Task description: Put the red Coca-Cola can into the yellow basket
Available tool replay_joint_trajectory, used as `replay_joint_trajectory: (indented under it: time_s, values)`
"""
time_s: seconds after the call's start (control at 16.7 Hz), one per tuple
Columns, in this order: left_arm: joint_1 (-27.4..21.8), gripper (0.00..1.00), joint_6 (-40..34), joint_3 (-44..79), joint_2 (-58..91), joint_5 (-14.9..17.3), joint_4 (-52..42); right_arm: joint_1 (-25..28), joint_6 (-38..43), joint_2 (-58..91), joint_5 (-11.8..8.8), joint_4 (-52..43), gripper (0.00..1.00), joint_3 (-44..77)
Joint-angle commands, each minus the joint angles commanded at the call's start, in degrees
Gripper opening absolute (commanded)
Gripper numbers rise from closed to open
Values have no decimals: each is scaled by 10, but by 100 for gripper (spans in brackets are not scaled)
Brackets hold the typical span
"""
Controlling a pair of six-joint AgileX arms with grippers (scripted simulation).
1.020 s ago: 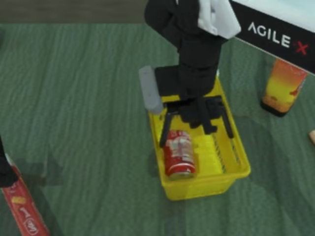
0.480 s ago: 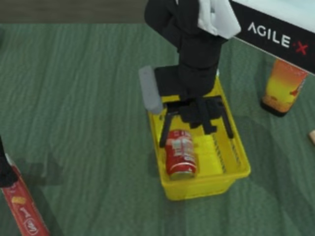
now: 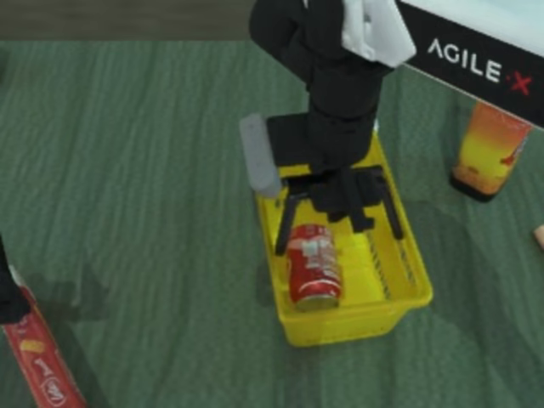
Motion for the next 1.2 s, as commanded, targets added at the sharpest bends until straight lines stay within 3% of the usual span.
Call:
replay_joint_trajectory:
  time_s: [0.72, 1.2]
  values:
    - [0, 100, 0, 0, 0, 0, 0, -1, -1, 0, 0, -2, 0, 3]
    - [0, 100, 0, 0, 0, 0, 0, -17, -21, -15, 0, -105, 0, 89]
